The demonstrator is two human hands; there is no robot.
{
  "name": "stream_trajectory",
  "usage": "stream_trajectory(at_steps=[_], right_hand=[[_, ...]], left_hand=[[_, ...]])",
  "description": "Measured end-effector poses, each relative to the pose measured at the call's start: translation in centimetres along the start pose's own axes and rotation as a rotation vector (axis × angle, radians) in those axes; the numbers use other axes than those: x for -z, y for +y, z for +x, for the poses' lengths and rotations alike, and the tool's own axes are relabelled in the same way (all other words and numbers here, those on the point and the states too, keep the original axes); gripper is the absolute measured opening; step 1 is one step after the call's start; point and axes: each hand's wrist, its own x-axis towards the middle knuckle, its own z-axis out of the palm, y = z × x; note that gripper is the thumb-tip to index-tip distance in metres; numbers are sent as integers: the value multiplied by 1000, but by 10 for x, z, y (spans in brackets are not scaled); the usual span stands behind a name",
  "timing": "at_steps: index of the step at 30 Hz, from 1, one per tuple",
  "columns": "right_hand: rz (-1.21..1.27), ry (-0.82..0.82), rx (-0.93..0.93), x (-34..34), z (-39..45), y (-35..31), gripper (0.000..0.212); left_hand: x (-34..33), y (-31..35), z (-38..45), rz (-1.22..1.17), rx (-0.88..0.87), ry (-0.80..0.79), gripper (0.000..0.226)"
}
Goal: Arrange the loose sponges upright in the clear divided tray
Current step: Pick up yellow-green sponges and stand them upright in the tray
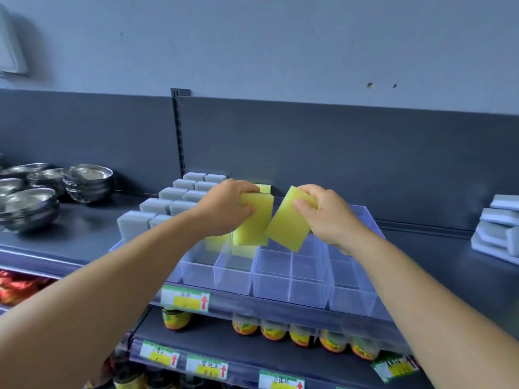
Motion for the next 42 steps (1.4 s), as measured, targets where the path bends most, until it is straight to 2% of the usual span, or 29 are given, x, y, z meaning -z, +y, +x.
stream_trajectory(at_steps=[4,8,12,15,22,26,31,37,42], right_hand=[[11,-54,19,-26,-1,-22,37],[48,-68,17,-50,-1,-35,34],[-26,-116,6,-66,0,-41,33],[-98,-119,1,-74,-1,-41,36],[-345,-103,89,-88,-10,-40,31],[-450,-151,85,-96,-15,-40,34],[-494,-173,69,-101,-20,-41,42],[-484,-137,51,-86,-30,-47,65],[-553,-97,28,-57,-44,-44,69]], left_hand=[[19,-36,-9,54,26,-31,39],[36,-64,-19,103,41,-60,37],[37,-83,-19,58,45,-105,38],[30,-87,-16,71,-17,-160,38],[16,-95,-13,381,-101,-221,36],[10,-95,-15,568,-179,-175,40],[9,-97,-14,658,-245,-151,46],[14,-85,-16,599,-287,-157,72],[4,-56,-16,519,-382,-149,71]])
